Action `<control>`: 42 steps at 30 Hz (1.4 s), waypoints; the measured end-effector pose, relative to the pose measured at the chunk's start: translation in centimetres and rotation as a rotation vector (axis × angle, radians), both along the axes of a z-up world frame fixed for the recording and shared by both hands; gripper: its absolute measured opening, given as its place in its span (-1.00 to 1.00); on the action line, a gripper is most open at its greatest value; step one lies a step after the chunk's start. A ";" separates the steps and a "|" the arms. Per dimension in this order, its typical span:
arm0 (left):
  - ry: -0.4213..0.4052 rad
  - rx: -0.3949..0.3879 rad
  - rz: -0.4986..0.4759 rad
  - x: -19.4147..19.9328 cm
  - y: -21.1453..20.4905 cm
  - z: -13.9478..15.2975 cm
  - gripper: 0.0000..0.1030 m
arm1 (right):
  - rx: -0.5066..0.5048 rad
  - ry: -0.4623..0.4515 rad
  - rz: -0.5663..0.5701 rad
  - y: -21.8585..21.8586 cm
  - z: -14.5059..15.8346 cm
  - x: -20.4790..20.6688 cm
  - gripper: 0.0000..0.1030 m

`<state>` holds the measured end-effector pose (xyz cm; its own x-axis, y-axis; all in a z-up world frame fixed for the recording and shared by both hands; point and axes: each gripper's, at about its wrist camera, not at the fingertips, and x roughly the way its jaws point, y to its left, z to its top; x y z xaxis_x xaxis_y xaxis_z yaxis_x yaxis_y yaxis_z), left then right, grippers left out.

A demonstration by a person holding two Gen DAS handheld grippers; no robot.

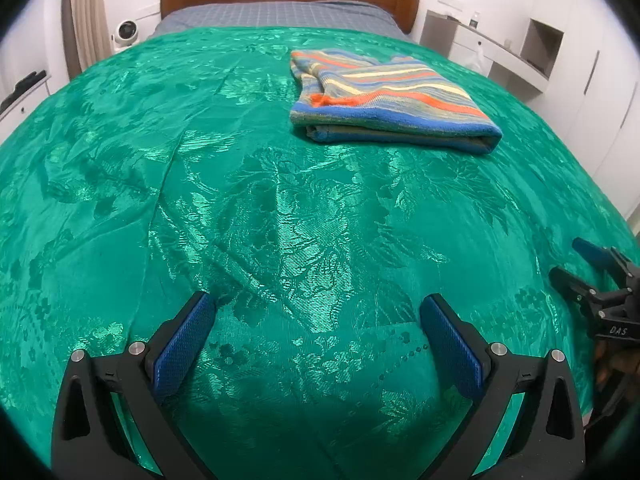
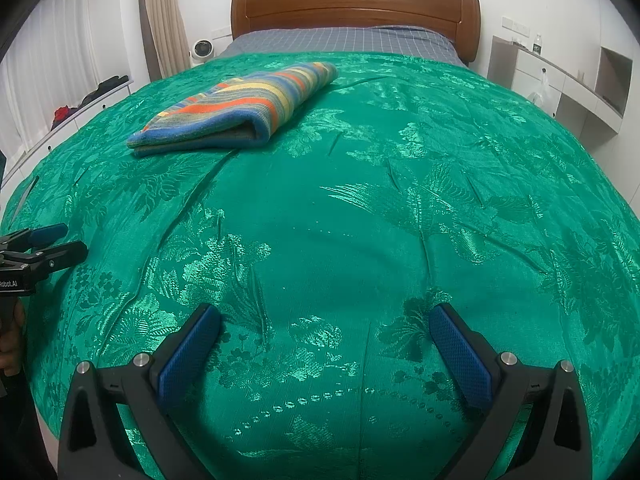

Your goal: Fold small clothes

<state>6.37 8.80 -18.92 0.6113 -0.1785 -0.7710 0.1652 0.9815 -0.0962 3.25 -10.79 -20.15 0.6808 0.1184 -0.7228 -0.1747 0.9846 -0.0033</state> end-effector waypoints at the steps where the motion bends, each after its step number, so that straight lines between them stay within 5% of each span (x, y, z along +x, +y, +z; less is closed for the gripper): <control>1: 0.000 0.000 0.000 0.0 0.0 0.0 0.99 | 0.000 0.000 0.000 0.0 0.0 0.0 1.00; 28: 0.000 0.004 -0.001 0.0 -0.1 0.0 0.99 | -0.001 -0.004 -0.003 0.0 0.0 -0.1 1.00; 35: 0.056 0.003 -0.024 -0.3 0.5 1.1 0.97 | -0.007 0.007 -0.006 0.1 0.1 0.0 1.00; 39: 0.041 -0.166 -0.018 0.9 3.9 3.9 0.96 | 0.000 0.103 0.003 -0.2 1.8 1.1 0.99; 42: 0.031 -0.352 0.017 5.4 7.2 6.3 0.97 | 0.127 0.105 0.017 -1.5 3.7 2.8 0.99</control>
<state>11.75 15.97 -12.62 0.5935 -0.4265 -0.6825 0.1408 0.8900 -0.4337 6.02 -12.29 -16.43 0.5996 0.2241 -0.7683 -0.1841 0.9729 0.1402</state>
